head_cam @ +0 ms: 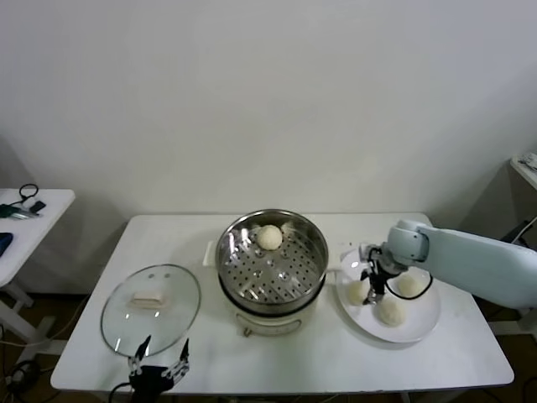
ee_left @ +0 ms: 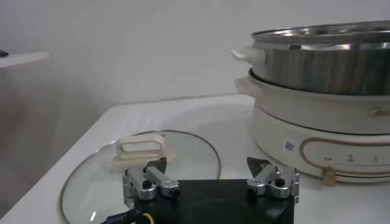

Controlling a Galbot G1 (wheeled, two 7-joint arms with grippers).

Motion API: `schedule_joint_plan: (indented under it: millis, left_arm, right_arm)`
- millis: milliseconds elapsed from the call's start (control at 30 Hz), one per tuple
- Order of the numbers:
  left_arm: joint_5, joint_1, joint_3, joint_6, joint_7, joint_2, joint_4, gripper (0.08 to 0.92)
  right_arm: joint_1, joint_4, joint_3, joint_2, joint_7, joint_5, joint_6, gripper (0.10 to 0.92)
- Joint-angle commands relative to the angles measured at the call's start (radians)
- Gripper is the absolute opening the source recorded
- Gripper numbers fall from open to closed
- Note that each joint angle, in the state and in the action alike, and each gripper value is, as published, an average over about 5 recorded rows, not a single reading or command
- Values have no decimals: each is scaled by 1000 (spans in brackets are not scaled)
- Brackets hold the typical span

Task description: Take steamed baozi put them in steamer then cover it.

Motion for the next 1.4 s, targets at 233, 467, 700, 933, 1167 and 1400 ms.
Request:
schedule_joint_plan:
  millis: [233,467,700,933,1167,1400]
  left_arm:
    - [8,1,3,-5,-1,-4,-1,823]
    - [17,1,8,-7,-1,-9,-3,823]
    - [18,0,9,-7,-1,-6,-7,823]
    - [18,1,9,-6,-1,-1,-12,823]
    - [17,-2,4,-3,-1,0,-17,823]
    - [15,0,2,-5,-2,-1,-14,823]
  right_arm:
    - [100,27,-20,-24,-40,23,33,678]
    - [465,124,-229,-71,-118,151,107,671]
    - [784,150,-310,-41,-238,284,157,670]
    - [824,235,-217,134,-127,472,41,670]
    - [643,277,-161,348,38,517,-81,670]
    - [479,171,-149,497,102,461,-119,670]
